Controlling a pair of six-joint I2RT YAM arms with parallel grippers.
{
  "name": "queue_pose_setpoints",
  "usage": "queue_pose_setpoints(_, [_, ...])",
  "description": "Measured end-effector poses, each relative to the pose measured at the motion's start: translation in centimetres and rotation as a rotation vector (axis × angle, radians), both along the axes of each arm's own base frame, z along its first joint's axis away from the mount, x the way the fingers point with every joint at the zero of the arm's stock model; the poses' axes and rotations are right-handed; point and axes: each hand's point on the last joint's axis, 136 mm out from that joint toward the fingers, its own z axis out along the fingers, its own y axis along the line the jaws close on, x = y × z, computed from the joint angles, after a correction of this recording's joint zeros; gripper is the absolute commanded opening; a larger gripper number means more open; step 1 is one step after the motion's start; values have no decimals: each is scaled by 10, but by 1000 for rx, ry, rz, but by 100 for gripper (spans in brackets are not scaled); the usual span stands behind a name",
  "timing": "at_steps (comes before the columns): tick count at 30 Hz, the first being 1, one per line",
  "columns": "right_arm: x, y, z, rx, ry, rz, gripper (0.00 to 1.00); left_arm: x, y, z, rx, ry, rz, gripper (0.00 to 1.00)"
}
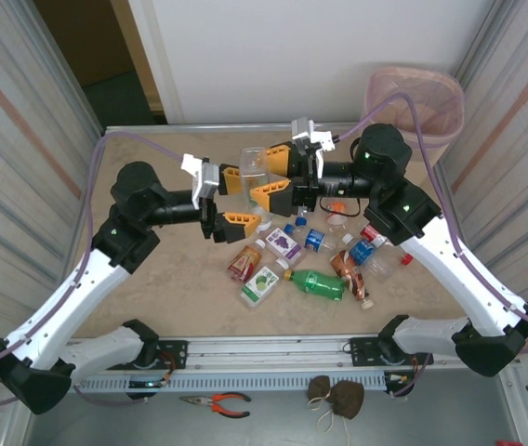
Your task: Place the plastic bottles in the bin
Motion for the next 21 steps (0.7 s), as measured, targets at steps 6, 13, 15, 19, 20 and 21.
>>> queue_pose_setpoints(6, [39,-29,9,-7,5,-162,58,-3,12,1,0,-26,73,82])
queue_pose_setpoints(13, [119,-97,18,-11,37,-474,57,2,16,-11,33,-2,122,82])
queue_pose_setpoints(15, [143,-120,18,-17,52,-570,57,4,16,-14,41,2,132,82])
queue_pose_setpoints(19, [193,-175,15,-26,90,-767,55,4,17,-18,51,13,138,83])
queue_pose_setpoints(20, [206,-190,13,-29,102,-818,54,4,17,-19,53,13,138,83])
queue_pose_setpoints(21, [217,-204,11,-33,115,-864,54,4,17,-19,53,13,139,82])
